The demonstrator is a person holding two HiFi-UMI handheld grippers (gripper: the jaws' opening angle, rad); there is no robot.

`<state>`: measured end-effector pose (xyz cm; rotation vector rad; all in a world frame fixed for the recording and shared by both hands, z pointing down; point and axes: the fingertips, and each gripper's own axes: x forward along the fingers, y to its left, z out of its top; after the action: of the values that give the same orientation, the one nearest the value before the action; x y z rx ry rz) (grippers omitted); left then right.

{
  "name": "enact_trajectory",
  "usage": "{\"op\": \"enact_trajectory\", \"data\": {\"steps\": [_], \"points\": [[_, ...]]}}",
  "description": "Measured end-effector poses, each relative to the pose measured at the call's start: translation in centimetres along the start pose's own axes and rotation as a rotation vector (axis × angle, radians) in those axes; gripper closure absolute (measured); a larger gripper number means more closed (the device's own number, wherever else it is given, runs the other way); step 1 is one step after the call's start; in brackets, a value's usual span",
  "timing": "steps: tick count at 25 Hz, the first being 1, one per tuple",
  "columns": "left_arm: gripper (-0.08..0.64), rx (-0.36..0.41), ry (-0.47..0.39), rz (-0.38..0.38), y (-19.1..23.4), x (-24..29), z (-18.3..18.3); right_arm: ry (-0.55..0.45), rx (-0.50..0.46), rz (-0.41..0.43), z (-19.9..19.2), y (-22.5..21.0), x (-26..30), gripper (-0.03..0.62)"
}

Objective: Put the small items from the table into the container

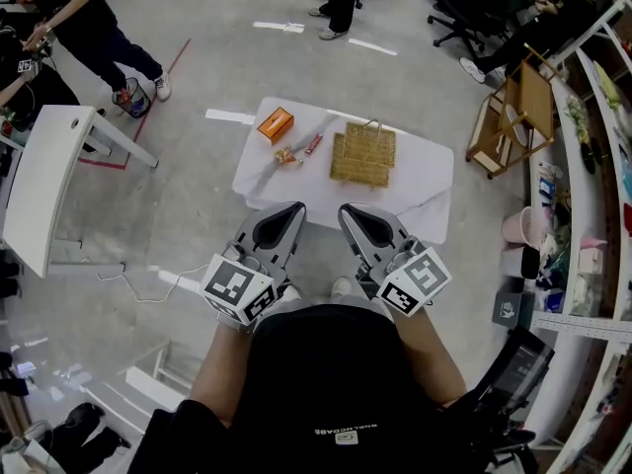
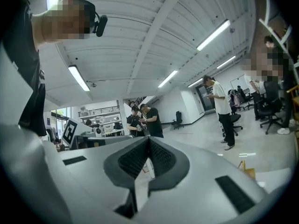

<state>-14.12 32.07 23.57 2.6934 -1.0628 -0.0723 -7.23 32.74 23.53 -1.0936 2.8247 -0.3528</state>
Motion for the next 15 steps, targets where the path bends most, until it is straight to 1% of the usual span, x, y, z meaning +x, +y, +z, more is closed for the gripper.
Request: {"op": "enact_trajectory", "data": {"steps": [8, 11, 15], "points": [[0.556, -0.01, 0.017, -0.004, 2.5, -3.9, -0.7, 0.029, 0.004, -0.025, -2.0, 2.8, 2.2, 0.583], [0.555, -0.021, 0.026, 0.0, 3.3, -5.0, -1.2, 0.045, 0.009, -0.042, -2.9, 3.2, 2.7, 0.583], [0.555, -0.015, 0.04, -0.001, 4.0, -5.7, -1.9, 0.033, 0.014, -0.057, -2.9, 2.9, 3.4, 0.583]]}}
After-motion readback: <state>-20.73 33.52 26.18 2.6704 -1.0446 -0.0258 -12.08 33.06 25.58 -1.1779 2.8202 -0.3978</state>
